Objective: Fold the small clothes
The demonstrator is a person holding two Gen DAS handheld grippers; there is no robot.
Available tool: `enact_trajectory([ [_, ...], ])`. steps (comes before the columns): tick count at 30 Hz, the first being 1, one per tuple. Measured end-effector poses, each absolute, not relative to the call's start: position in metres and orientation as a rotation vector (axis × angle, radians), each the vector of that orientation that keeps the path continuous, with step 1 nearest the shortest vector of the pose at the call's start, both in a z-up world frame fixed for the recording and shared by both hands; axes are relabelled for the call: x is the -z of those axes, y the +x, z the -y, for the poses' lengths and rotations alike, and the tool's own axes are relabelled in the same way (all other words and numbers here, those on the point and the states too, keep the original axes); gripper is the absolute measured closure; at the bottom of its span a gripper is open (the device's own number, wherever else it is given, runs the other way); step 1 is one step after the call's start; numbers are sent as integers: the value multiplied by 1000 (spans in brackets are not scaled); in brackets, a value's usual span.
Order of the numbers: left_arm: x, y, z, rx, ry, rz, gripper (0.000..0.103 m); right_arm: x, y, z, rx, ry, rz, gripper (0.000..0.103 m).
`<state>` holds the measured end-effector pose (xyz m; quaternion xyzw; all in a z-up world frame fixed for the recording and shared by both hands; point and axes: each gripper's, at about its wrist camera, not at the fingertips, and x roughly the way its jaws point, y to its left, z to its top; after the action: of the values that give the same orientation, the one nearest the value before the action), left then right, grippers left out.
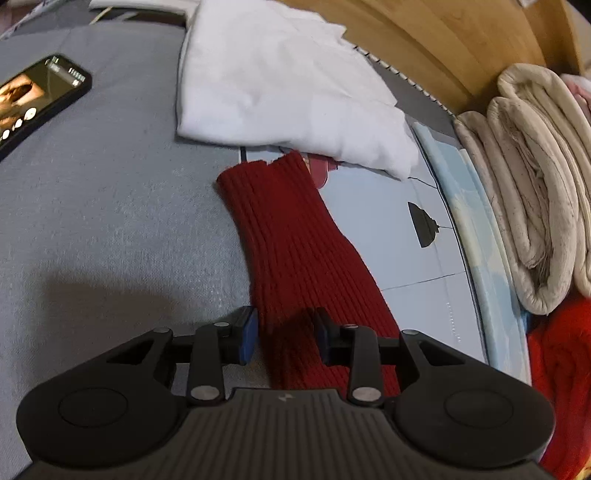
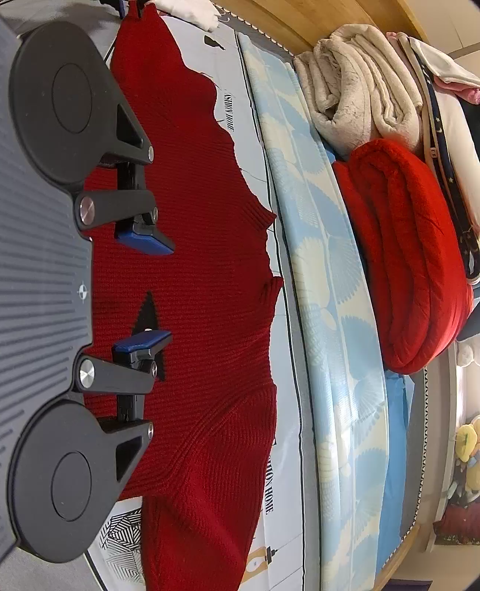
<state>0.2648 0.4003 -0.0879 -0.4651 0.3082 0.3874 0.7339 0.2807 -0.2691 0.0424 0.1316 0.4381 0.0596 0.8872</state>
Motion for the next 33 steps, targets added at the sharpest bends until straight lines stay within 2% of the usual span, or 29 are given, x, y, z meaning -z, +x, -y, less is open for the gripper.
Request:
enact_trajectory([
  [1,87,265,-399,-854,-1007,-683,89,-42,281,269,-124,274,-910,56],
  [5,73,269,-390,-843,-933,-668,91,-41,281,270,-120,275,-910,56],
  [10,13,292,-345,-673,-789,-555,91,-44,280,271,-120,277,-907,56],
  [13,-23,310,-286,-460,-676,-542,92,-48,279,272,-121,280,-899,56],
  [16,-37,323,-205,-229,-546,-601,92,-50,279,273,-121,286,-896,56],
  [21,-19,330,-71,95,-375,-768,91,-52,278,274,-102,292,-883,56],
  [24,9,332,-18,196,-340,-949,86,-52,278,277,-82,312,-880,56],
  [27,14,328,-12,225,-497,-1049,80,-53,279,284,-55,329,-877,56],
  [29,-5,327,-12,195,-484,-1039,79,-55,280,291,-31,360,-875,56],
  [31,-25,324,-14,155,-431,-1034,73,-56,281,296,-13,393,-870,56],
  [33,-39,318,-19,120,-423,-1023,71,-56,281,298,-2,411,-865,56],
])
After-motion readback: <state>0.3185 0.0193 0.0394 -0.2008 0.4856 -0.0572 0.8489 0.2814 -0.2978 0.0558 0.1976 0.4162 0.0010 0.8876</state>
